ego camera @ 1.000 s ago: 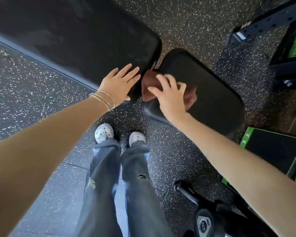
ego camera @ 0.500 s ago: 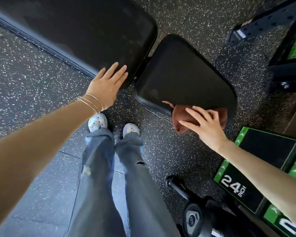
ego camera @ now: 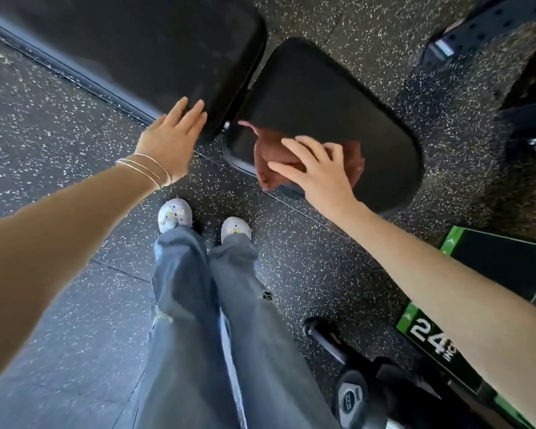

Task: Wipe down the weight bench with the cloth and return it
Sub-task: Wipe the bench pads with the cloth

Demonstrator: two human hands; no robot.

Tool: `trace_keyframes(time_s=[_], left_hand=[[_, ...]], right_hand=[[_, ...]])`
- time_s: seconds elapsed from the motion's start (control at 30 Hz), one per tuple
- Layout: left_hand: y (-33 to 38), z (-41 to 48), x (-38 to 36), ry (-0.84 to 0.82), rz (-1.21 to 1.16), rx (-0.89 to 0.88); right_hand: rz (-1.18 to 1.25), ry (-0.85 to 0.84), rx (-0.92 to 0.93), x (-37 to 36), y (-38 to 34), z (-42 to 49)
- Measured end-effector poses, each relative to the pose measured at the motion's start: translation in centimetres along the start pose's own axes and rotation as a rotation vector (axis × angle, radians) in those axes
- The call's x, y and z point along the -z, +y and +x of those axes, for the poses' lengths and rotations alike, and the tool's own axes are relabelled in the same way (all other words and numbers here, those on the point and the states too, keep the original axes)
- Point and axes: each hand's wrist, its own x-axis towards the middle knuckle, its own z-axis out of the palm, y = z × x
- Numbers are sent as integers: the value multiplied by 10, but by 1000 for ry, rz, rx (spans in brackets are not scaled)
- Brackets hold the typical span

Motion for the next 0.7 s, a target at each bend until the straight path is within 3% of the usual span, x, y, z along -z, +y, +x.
trace_keyframes(time_s=[0.13, 0.23, 0.43, 0.6, 0.7], left_hand=[[13, -2, 7, -18, -4, 89], [22, -3, 8, -12, -12, 120], [28, -5, 7, 13, -5, 151], [20, -5, 10, -8, 53, 93], [11, -4, 13, -17, 31, 67]], right_hand=[[-71, 35, 8, -6, 35, -106], [-29, 6, -91, -11, 32, -114], [116, 73, -259, -1, 5, -26], [80, -15, -230, 19, 33, 72], [68, 3, -360, 24, 47, 92]])
